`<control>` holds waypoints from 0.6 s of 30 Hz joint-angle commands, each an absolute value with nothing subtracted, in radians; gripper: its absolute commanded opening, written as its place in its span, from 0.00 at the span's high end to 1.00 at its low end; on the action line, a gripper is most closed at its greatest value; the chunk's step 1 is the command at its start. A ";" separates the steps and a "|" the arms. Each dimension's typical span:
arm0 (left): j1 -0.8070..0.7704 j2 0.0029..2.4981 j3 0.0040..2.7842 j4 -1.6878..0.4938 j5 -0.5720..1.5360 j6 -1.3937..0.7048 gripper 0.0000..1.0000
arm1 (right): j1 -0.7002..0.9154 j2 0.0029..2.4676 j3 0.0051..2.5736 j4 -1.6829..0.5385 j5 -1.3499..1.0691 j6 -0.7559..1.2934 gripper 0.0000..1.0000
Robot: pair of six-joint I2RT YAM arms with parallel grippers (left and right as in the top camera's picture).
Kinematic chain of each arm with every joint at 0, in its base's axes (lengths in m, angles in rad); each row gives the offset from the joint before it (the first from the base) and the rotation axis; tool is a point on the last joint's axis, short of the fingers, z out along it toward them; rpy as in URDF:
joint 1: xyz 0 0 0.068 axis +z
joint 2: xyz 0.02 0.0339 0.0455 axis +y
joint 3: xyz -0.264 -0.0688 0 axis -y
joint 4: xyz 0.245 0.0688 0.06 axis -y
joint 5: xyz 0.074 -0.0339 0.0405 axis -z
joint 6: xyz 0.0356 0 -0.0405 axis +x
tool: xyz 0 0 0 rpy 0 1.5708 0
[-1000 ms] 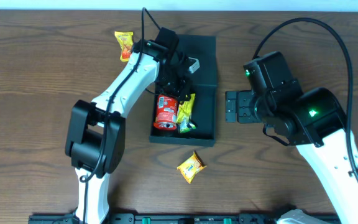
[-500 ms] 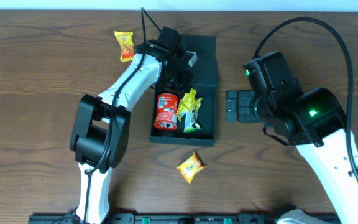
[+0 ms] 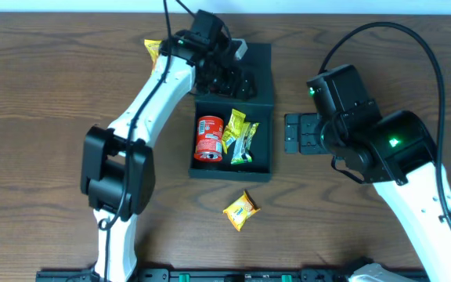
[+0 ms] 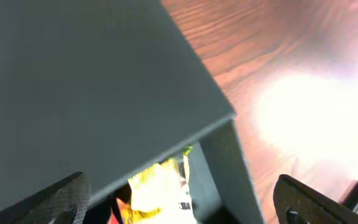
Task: Pack container
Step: 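Lift the left gripper out of the box toward the orange candy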
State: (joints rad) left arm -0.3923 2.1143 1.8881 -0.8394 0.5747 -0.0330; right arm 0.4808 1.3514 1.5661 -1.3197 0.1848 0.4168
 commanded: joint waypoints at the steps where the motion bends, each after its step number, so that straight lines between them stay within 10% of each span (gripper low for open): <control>1: -0.386 2.015 1.925 -0.848 0.533 -0.022 0.05 | 0.474 1.355 1.575 -1.320 0.206 0.418 0.01; 18: -0.297 1.856 1.932 -0.717 -0.346 0.086 0.05 | 0.474 1.362 1.562 -1.317 0.205 0.419 0.01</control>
State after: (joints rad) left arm -0.3187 1.8240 1.9213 -0.7410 -0.0761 0.0196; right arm 0.4808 1.3521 1.5658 -1.3193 0.1852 0.4168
